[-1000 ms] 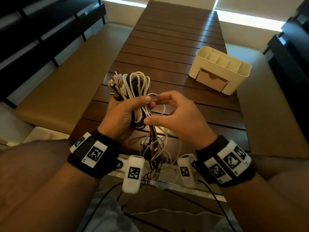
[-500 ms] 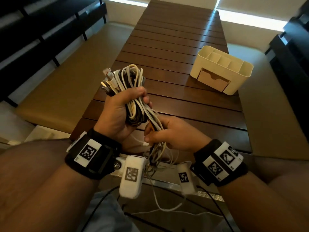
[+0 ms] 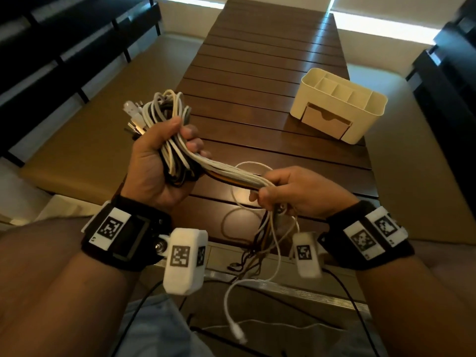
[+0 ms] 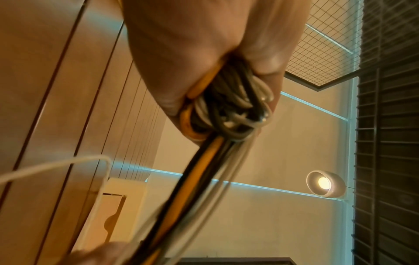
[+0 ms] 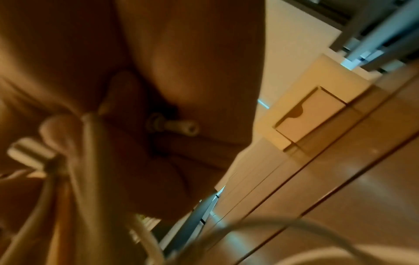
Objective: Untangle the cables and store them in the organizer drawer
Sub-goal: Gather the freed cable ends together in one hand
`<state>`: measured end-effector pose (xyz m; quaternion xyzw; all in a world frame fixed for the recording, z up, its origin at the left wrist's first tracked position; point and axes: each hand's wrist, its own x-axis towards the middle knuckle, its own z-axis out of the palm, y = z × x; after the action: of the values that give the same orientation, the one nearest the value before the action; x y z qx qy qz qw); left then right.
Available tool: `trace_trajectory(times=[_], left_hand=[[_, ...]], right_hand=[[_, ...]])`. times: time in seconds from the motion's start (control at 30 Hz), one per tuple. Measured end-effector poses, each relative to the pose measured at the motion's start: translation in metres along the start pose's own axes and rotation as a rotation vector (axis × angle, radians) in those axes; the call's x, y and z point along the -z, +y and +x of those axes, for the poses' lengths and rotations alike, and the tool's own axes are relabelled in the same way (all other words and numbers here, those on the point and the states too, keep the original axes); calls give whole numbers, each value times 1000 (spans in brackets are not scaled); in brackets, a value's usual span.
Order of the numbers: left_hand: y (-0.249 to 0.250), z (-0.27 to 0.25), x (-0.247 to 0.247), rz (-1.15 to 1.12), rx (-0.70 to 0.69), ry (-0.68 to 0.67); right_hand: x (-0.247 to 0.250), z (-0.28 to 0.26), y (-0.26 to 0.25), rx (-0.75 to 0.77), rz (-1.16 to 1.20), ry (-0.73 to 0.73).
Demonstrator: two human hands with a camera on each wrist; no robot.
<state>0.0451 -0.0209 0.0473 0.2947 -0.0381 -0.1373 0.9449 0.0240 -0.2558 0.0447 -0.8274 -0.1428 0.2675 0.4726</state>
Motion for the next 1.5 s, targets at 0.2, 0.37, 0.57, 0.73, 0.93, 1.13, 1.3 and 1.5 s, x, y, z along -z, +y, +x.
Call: trace_trajectory(times=[0.2, 0.37, 0.57, 0.73, 0.93, 1.13, 1.3, 1.5], left_hand=[[-6, -4, 13, 94, 241, -169], [-19, -7, 12, 243, 463, -94], [-38, -10, 4, 472, 398, -8], [-44, -10, 4, 440, 465, -41], [-43, -15, 3, 378, 566, -92], [-45, -15, 5, 437, 511, -92], [-55, -17, 1, 343, 427, -42], [-59, -12, -3, 422, 252, 59]], right_hand=[[10, -1, -2, 22, 54, 161], [10, -4, -8, -10, -165, 232], [8, -4, -12, -26, -250, 264], [7, -5, -15, -36, -246, 288], [9, -6, -18, -41, -207, 321], [8, -5, -18, 9, -183, 367], [6, -3, -18, 38, -166, 385], [2, 5, -12, 78, -40, 515]])
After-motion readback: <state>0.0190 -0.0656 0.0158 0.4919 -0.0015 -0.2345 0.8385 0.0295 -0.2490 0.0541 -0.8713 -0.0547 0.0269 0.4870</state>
